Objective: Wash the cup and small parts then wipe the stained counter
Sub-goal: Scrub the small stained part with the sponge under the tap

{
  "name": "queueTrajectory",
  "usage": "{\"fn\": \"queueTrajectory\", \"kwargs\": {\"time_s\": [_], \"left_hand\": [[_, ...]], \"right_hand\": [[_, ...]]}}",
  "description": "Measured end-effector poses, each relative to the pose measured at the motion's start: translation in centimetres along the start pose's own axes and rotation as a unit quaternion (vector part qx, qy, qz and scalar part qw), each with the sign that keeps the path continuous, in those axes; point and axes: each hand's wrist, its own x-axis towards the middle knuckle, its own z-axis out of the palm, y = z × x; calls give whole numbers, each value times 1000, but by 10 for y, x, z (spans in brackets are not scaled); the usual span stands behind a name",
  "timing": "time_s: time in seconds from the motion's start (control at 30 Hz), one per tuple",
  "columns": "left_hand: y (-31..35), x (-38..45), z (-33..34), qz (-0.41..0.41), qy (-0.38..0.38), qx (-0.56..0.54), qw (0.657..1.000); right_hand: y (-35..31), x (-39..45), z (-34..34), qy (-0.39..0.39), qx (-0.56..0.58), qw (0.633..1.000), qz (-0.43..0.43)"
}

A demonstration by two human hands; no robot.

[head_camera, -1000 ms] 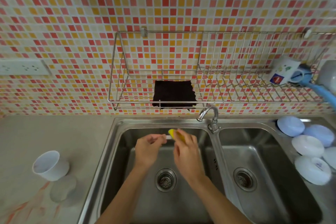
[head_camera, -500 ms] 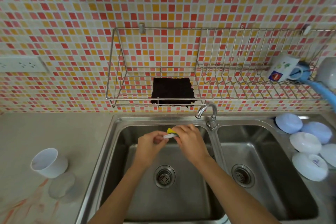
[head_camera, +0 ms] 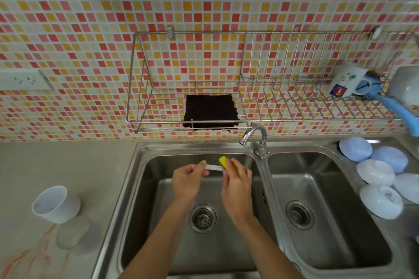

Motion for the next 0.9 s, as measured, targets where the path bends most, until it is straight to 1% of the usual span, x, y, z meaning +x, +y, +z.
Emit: {"fn": "queueTrajectory", "kwargs": {"time_s": [0.03, 0.13, 0.17, 0.2, 0.27, 0.3, 0.33, 0.4, 0.43, 0.47, 0.53, 0.57, 0.63, 0.67, 0.77, 0.83, 0.9], "left_hand": [[0, 0, 0, -12, 5, -9, 1000], [1, -1, 1, -43, 1, -35, 998], [1, -1, 1, -50, -4, -37, 998], [1, -3, 1, -55, -10, -34, 998], [0, -5, 2, -57, -16, -28, 998], [-1, -5, 2, -56, -16, -27, 998], [-1, -5, 2, -55, -16, -26, 998], [-1, -5, 3, -54, -18, -26, 998], [-2, -4, 4, -53, -21, -27, 998], [-2, -4, 5, -52, -27, -25, 998], [-2, -4, 7, -37, -38, -6, 999], [-3, -4, 8, -20, -41, 23, 999], [-4, -1, 10, 16, -36, 91, 995], [-4, 2, 10, 28, -29, 114, 993], [-8, 14, 10, 61, -23, 149, 987], [-8, 21, 12, 83, -55, 171, 980], [-7, 27, 18, 97, -93, 185, 974]], "right_hand": [[-2, -5, -1, -8, -3, 1000, -20], [-5, -19, -4, -26, -25, 991, -128], [-1, -18, -5, -28, -29, 990, -133], [5, -14, -5, -27, -31, 993, -114], [15, -6, -6, -26, -33, 998, -50], [17, -6, -6, -27, -35, 998, -39], [15, -8, -7, -31, -36, 997, -53], [7, -16, -7, -40, -35, 992, -112], [6, -18, -7, -42, -34, 990, -130], [7, -16, -7, -37, -33, 991, -127], [13, -8, -7, -24, -25, 997, -67], [18, -6, -7, -26, -25, 998, -45], [30, -6, -4, -47, -25, 998, -40], [36, -7, -6, -57, -20, 998, -24], [73, 10, -14, -59, -4, 994, 93], [100, 32, -19, -47, 2, 987, 152], [120, 54, -22, -44, 1, 982, 181]]}}
